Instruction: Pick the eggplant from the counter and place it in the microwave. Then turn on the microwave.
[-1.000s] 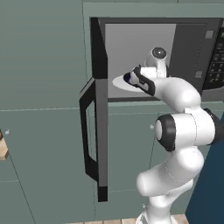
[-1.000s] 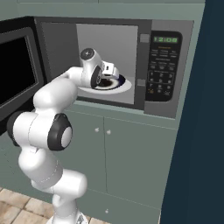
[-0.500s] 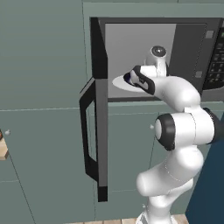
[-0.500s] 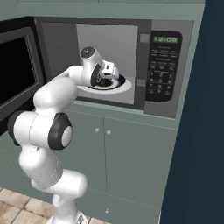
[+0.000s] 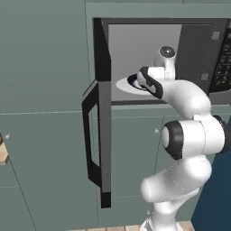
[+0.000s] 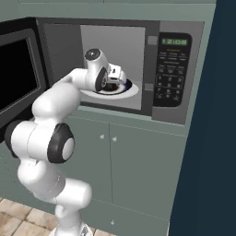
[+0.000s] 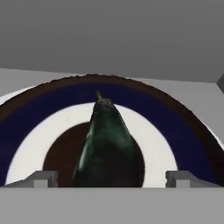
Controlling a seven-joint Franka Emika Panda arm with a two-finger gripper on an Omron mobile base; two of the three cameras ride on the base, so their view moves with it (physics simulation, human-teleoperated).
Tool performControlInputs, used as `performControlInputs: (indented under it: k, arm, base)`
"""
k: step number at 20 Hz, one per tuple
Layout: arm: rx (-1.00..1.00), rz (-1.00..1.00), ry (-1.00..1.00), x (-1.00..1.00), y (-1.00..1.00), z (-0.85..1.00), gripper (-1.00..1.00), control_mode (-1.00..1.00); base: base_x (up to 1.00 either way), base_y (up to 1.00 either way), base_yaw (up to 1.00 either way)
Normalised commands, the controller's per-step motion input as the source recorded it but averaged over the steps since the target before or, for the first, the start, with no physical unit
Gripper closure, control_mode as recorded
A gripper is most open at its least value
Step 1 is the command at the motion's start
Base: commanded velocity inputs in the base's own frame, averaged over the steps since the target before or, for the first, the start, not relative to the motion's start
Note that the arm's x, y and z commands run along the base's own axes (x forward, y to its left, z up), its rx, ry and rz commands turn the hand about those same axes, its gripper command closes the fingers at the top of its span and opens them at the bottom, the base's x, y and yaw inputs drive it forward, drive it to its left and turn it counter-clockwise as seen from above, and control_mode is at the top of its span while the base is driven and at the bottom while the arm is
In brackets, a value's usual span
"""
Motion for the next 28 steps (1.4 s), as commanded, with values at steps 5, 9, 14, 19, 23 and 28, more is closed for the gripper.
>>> performControlInputs:
  k: [5,9,14,19,23,28]
  arm:
    - [0.02,0.0,-0.05,-0.63,-0.17,0.0,-1.0,-1.0]
    - [0.0,0.0,-0.09,-0.66,-0.08,0.04,-1.0,-1.0]
    - [-0.01,0.03,-0.13,-0.63,0.0,0.13,-1.0,-1.0]
    - [-0.03,0.03,-0.17,-0.53,0.0,0.22,-1.0,-1.0]
    - [-0.03,0.0,-0.14,-0.49,0.0,0.27,-1.0,-1.0]
    - [-0.03,0.0,-0.13,-0.45,0.0,0.27,-1.0,-1.0]
  base:
    - [0.0,0.0,0.0]
    - [0.0,0.0,0.0]
    - [0.0,0.0,0.0]
    - [0.0,0.0,0.0]
    - [0.0,0.0,0.0]
    - [0.0,0.0,0.0]
